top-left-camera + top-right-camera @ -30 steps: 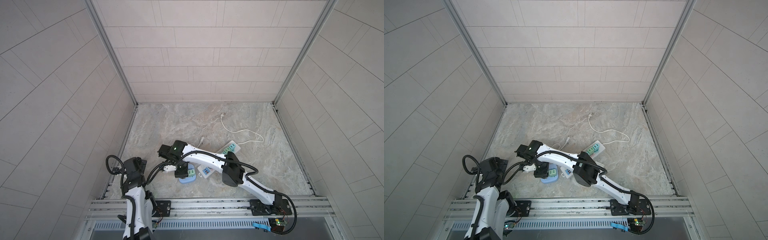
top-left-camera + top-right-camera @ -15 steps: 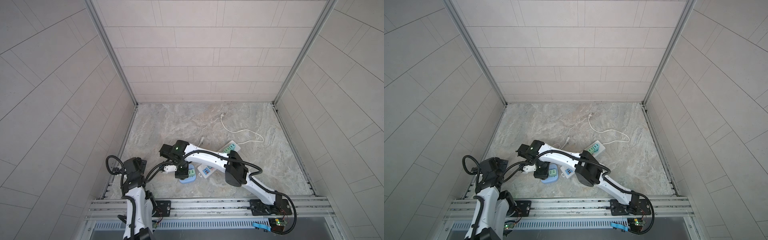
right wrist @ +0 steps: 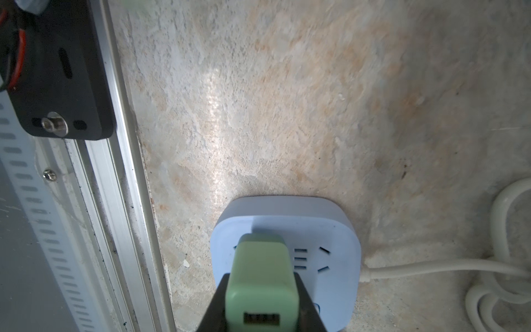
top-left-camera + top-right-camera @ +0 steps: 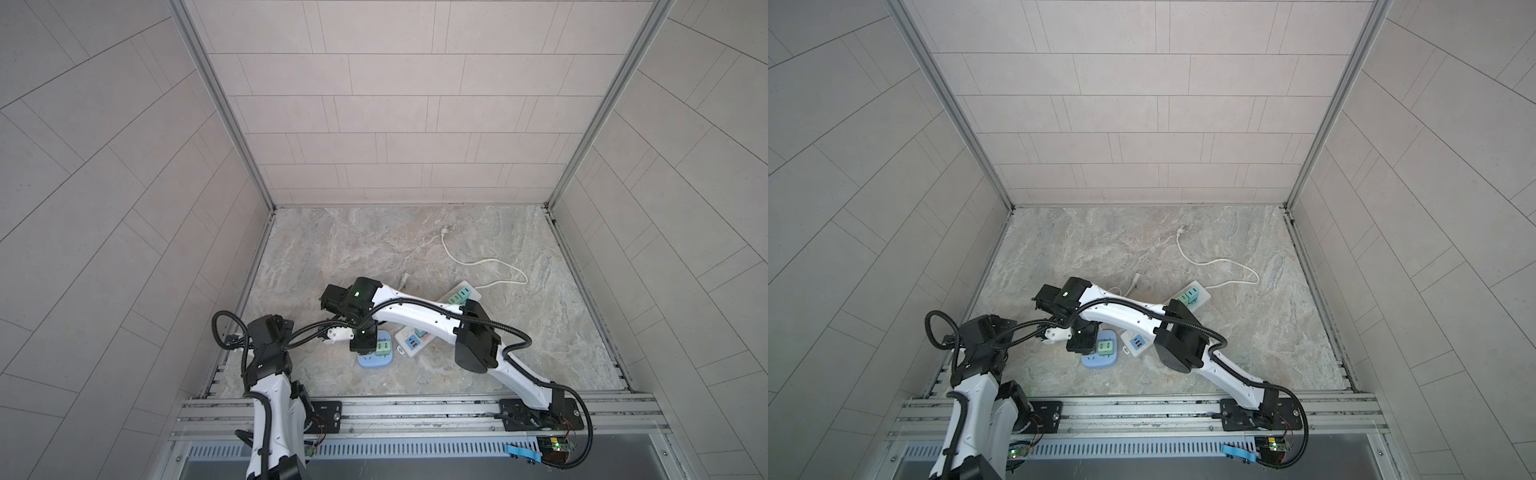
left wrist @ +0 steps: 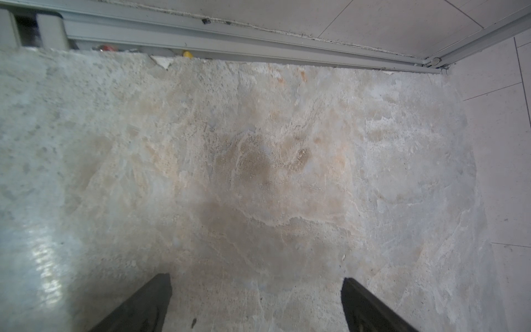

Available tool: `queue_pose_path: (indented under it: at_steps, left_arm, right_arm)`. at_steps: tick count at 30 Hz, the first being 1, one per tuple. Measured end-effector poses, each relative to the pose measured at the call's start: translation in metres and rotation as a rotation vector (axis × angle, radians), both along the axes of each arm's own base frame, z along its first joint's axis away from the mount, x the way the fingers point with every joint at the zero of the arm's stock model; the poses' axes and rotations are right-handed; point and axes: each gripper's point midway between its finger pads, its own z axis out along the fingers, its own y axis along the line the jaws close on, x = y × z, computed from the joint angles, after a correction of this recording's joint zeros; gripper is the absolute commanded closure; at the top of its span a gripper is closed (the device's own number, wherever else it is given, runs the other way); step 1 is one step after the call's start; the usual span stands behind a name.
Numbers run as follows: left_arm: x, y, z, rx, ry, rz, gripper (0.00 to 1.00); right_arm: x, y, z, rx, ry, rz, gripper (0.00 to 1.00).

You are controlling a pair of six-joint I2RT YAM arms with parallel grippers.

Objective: Insert plugs into power strip
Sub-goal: Insert the plug into the socket.

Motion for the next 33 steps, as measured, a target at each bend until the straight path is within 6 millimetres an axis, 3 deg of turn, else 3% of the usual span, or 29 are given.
queue_pose_path:
  at_steps: [12, 21, 26, 33]
  left_arm:
    - [0.0, 0.0, 0.001, 0.001, -0.003, 0.0, 0.0]
    - [-0.001, 0.0, -0.001, 0.001, -0.003, -0.001, 0.0]
    - [-0.001, 0.0, -0.001, 0.001, -0.004, -0.001, 0.0]
    - [0.0, 0.0, 0.0, 0.002, -0.006, 0.0, 0.0]
  right_arm:
    - [-0.004, -0.016, -0.001, 0.272, -0.113, -0.188, 1.0]
    - [0.007, 0.012, 0.001, 0.468, -0.201, -0.305, 1.0]
    - [0.02, 0.03, 0.0, 0.456, -0.245, -0.337, 1.0]
    - [0.022, 0.03, -0.011, 0.353, -0.275, -0.371, 1.0]
